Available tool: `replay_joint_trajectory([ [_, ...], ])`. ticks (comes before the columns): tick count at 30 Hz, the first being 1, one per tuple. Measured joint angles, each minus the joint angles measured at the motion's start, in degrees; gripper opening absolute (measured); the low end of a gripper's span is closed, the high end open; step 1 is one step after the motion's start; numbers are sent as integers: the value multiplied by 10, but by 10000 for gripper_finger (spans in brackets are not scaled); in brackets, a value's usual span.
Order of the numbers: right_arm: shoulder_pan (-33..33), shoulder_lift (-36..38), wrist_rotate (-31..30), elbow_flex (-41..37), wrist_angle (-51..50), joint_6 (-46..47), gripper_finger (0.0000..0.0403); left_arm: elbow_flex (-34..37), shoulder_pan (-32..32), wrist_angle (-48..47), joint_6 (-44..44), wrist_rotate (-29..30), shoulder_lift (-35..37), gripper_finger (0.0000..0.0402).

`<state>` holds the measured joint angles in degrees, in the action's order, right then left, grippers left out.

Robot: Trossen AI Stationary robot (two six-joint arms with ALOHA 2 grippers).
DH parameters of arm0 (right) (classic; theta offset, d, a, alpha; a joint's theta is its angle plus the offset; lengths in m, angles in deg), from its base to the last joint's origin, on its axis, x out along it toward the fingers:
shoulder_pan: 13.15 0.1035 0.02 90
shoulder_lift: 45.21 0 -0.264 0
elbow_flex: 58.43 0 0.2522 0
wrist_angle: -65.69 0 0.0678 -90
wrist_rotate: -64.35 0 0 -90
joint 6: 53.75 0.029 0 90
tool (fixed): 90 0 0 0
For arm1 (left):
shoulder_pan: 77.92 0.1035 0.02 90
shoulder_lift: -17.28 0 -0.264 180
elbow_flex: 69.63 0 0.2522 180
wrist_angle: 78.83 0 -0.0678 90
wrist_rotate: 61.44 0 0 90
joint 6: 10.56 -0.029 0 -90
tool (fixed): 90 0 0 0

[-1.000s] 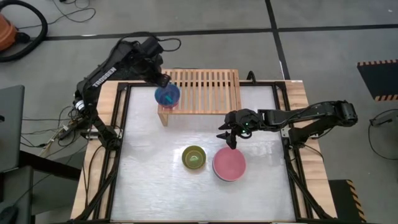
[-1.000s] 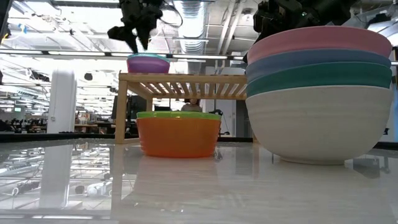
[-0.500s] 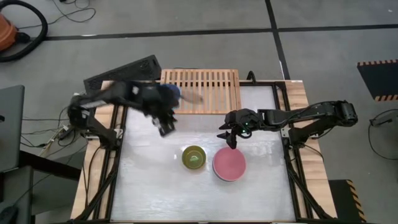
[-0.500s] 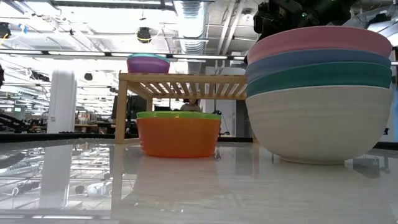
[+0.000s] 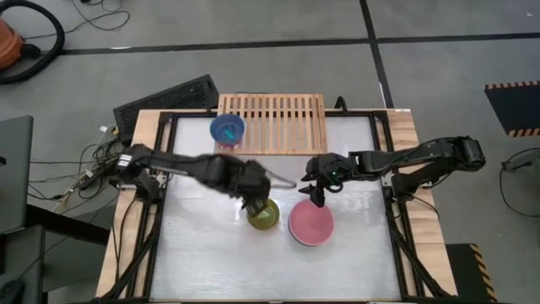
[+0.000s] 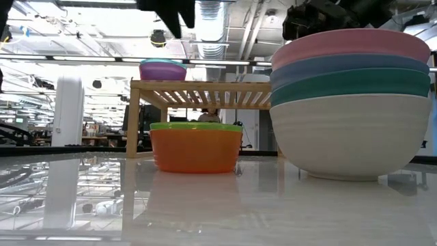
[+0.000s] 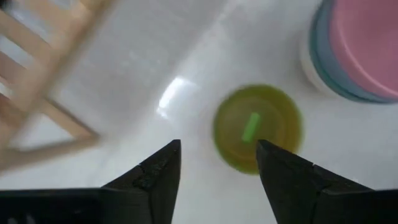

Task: Place and stack bowls onto a shelf
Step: Stack the green bowl on top of the blue bowl on the shelf

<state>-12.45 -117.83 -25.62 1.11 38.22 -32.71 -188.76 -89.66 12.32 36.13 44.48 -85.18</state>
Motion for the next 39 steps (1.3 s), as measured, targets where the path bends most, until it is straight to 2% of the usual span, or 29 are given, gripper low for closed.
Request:
replay_joint_trajectory([
  [2, 5, 0, 0, 0, -6, -4, 234, 82, -17, 69, 49, -10, 41, 196],
  [4, 4, 0, 0, 0, -9, -6, 234, 192, -29, 174, 81, -38, 95, 196],
  [8, 4, 0, 0, 0, -9, -6, 234, 393, -21, 370, 173, -48, 177, 196],
  [12, 3, 0, 0, 0, -9, -6, 234, 487, 11, 408, 247, -38, 199, 197],
  [15, 3, 0, 0, 0, -9, -6, 234, 510, 19, 433, 245, -18, 197, 197],
  [21, 3, 0, 0, 0, -8, -6, 234, 510, 22, 501, 202, 65, 170, 196],
  [26, 3, 0, 0, 0, -11, -6, 234, 509, 14, 614, 106, 54, 111, 179],
  [33, 4, 0, 0, 0, -13, -6, 234, 510, 4, 583, 94, 105, 95, 154],
  [39, 4, 0, 0, 0, -11, -6, 234, 510, 3, 588, 20, 102, 94, 153],
])
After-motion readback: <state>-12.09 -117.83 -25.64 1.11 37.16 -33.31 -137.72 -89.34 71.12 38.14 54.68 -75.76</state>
